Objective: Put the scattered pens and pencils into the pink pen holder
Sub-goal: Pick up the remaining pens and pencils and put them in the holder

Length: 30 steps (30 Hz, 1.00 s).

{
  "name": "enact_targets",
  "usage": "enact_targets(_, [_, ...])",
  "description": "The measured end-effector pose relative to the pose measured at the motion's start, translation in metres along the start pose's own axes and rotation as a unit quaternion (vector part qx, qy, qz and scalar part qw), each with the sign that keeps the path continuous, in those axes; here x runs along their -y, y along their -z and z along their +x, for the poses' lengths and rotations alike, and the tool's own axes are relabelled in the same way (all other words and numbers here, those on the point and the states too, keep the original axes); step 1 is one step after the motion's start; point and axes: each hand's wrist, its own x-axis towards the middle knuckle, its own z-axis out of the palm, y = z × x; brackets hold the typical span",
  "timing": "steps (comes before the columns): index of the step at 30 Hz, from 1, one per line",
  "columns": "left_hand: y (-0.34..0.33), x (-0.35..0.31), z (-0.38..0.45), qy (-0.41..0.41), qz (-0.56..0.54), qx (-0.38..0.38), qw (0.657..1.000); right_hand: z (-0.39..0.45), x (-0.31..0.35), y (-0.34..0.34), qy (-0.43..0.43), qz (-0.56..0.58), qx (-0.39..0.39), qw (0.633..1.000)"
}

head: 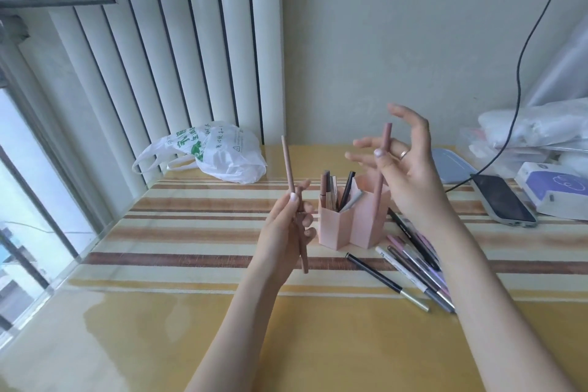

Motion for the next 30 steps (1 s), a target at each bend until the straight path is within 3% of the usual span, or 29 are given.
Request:
enact_targets(6, [0.004, 0.008, -0.001, 0.046, -0.039, 0.037, 0.997, 0.019, -0.024, -0.020, 0.067, -0.127, -0.040, 0.989])
enact_targets(13, [0.002, 0.018, 0.003, 0.084, -0.046, 0.067, 0.993, 0.024, -0.052, -0.023, 0.063, -0.254, -0.032, 0.965])
enact_targets(17, [0.000, 0.021, 0.002, 0.080, -0.068, 0.075, 0.992, 0.022, -0.055, -0.024, 0.075, -0.370, -0.007, 0.926])
enact_targets(24, [0.002, 0.020, 0.001, 0.076, -0.073, 0.060, 0.993, 0.022, -0.051, -0.021, -0.007, -0.492, 0.048, 0.870])
enact_targets(27, [0.001, 0.019, 0.001, 0.078, -0.065, 0.057, 0.993, 0.022, -0.044, -0.022, 0.015, -0.470, 0.024, 0.882])
enact_targets(30, [-0.001, 0.018, 0.000, 0.083, -0.054, 0.063, 0.993, 0.022, -0.033, -0.026, 0.025, -0.372, 0.010, 0.928])
